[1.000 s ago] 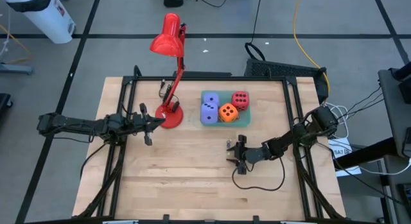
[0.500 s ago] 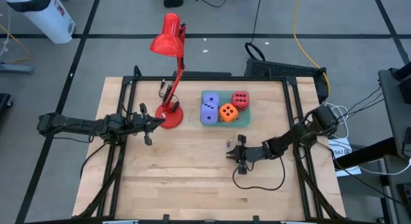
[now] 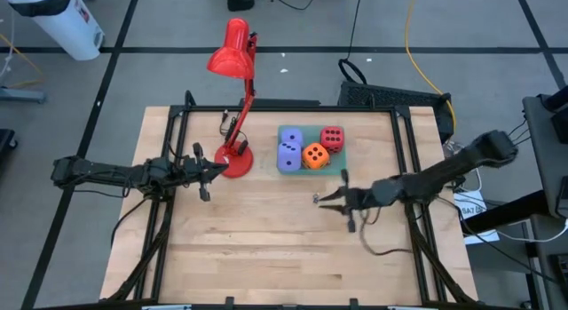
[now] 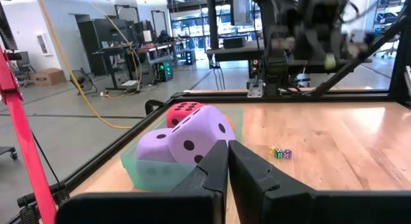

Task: Pick & Place Dice
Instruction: Put the light green die into the green bin

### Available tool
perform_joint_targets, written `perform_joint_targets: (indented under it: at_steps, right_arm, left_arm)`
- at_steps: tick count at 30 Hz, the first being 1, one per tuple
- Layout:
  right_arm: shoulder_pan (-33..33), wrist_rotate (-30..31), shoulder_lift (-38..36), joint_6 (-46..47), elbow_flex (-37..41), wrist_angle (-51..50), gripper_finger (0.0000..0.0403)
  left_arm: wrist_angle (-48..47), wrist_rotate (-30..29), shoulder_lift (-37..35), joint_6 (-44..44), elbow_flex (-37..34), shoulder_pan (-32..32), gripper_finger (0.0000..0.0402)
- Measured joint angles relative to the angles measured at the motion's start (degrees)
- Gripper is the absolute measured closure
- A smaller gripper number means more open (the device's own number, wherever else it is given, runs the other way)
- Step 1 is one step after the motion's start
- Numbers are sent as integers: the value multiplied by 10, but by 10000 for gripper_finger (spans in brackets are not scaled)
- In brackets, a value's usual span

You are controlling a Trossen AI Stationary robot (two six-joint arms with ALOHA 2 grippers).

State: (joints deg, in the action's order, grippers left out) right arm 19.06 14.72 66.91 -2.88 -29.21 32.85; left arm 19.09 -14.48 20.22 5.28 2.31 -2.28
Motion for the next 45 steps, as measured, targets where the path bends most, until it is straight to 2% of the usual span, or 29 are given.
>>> perform_joint_targets:
  at_steps: [4,10,17,23,26,34,39,45]
  right_arm:
    - [-12,0,-135,-26,0,-91,358]
    - [-25,0,-304,-59,0,-196,334]
    - [-32,0,-464,-84,32,-239,359]
    - [-33,1,-568,-74,88,-266,336]
    - [-32,1,-604,-73,117,-261,331]
    - [-32,1,-644,-80,200,-223,354]
    - [-32,3,-649,-81,231,-190,336]
    - [-33,76,-605,-65,224,-152,344]
  left_arm:
    - [0,0,0,0,0,0,376]
    - [0,0,0,4,0,0,376]
    - [0,0,0,4,0,0,376]
    - [0,0,0,4,0,0,376]
    - [0,0,0,4,0,0,376]
    - [0,0,0,4,0,0,376]
    - [0,0,0,4,0,0,376]
    - [0,0,0,11,0,0,376]
